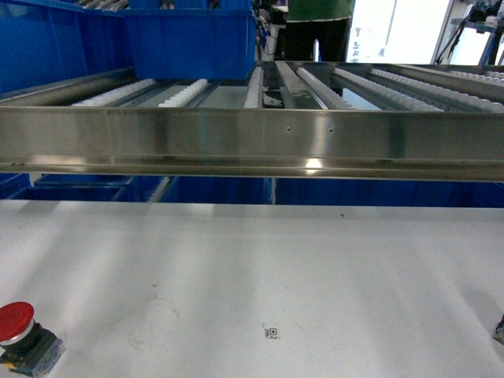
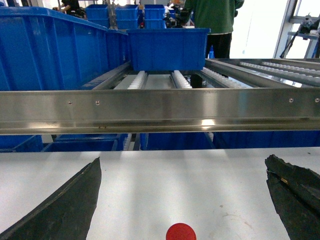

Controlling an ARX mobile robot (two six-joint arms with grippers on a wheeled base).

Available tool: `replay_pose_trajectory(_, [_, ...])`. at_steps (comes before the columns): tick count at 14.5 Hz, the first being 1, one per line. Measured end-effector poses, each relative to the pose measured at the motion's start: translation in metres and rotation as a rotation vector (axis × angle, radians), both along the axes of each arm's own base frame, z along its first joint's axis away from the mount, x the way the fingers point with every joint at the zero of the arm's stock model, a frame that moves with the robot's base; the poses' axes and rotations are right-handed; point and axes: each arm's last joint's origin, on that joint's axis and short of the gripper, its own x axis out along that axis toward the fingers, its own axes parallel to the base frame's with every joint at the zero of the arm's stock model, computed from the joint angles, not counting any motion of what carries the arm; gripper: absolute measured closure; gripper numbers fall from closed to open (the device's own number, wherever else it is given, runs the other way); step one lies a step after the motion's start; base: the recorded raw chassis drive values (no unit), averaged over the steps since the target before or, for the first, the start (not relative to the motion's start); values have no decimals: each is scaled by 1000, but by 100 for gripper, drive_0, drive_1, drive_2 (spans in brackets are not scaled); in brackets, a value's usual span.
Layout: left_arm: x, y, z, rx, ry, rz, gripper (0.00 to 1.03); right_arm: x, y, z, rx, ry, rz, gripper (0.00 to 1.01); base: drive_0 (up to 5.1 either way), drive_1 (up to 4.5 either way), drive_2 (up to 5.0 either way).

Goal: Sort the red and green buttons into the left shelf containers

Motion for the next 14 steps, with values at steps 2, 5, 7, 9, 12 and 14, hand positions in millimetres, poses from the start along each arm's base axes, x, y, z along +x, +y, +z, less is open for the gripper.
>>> replay_pose_trajectory(2, [0,0,0,0,0,0,5,0,0,0,0,0,0,3,0,0,0])
replay_pose_trajectory(5, [0,0,0,0,0,0,5,0,0,0,0,0,0,3,0,0,0])
replay_pose_trajectory(7, [0,0,0,0,0,0,5,0,0,0,0,0,0,3,0,0,0])
replay_pose_trajectory(9, [0,0,0,0,0,0,5,0,0,0,0,0,0,3,0,0,0])
replay_pose_trajectory(12, [0,0,0,0,0,0,5,0,0,0,0,0,0,3,0,0,0])
replay_pose_trajectory(14, [0,0,0,0,0,0,5,0,0,0,0,0,0,3,0,0,0])
